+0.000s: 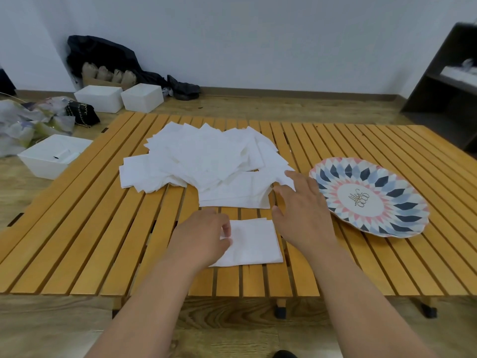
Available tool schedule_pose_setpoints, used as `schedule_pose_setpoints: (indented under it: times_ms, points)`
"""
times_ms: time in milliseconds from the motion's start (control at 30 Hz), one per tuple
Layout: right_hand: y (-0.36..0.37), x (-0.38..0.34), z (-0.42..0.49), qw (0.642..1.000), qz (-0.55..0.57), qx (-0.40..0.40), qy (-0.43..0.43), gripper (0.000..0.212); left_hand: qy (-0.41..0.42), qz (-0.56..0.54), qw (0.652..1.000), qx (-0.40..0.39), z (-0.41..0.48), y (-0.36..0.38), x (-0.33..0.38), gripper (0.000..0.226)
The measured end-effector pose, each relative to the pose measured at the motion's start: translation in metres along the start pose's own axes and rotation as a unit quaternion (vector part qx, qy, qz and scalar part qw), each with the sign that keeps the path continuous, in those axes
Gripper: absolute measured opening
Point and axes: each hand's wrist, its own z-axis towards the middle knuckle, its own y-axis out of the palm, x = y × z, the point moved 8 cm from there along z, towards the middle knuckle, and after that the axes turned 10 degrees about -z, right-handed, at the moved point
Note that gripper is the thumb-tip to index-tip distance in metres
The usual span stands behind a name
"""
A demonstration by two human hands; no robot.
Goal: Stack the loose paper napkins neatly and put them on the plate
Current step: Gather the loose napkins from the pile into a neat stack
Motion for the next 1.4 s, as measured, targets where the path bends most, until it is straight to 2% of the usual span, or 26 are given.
schedule_pose_setpoints:
  times_ms: [133,300,533,733,833,900,967,1033,1167,1233,1300,1400]
  points:
    - [0.003,0.005,0.002,0.999,0.043,-0.03,0.004,0.051,0.005,-0.007,1.0,0.0,0.0,-0.002,-0.002,0.013]
    - [-0.01,0.012,0.006,0.991,0.124,0.047,0.027,0.041,-0.004,-0.026,1.0,0.015,0.001,-0.008,-0.005,0.014]
    - [-0.036,0.023,0.006,0.943,0.292,0.128,0.093,0.029,0.028,-0.06,0.993,0.095,0.0,-0.027,0.006,0.014]
    - [-0.038,0.029,0.007,0.91,0.367,0.136,0.134,0.037,0.038,-0.105,0.985,0.131,-0.002,-0.036,0.01,0.021]
    - [-0.042,0.034,0.007,0.87,0.445,0.138,0.161,0.04,0.042,-0.126,0.981,0.142,-0.003,-0.038,0.01,0.024]
    - [-0.034,0.035,0.008,0.817,0.534,0.088,0.199,0.038,0.05,-0.163,0.974,0.15,-0.003,-0.039,0.01,0.029]
    - [-0.02,0.03,0.007,0.751,0.622,-0.006,0.222,0.037,0.051,-0.237,0.958,0.153,-0.003,-0.042,0.012,0.04]
    - [-0.011,0.019,0.004,0.718,0.654,-0.097,0.217,0.034,0.032,-0.342,0.928,0.144,-0.003,-0.044,0.015,0.054]
    - [-0.003,-0.005,-0.004,0.716,0.642,-0.233,0.142,0.035,-0.088,-0.571,0.811,0.089,0.0,-0.034,0.004,0.075]
    - [0.0,-0.015,-0.009,0.725,0.621,-0.28,0.102,0.037,-0.156,-0.614,0.773,0.036,-0.002,-0.023,-0.005,0.073]
    - [0.004,-0.021,-0.012,0.729,0.604,-0.312,0.08,0.037,-0.191,-0.619,0.762,0.002,-0.005,-0.015,-0.012,0.064]
    - [0.012,-0.021,-0.013,0.743,0.583,-0.32,0.074,0.032,-0.21,-0.593,0.777,0.014,-0.006,-0.017,-0.024,0.061]
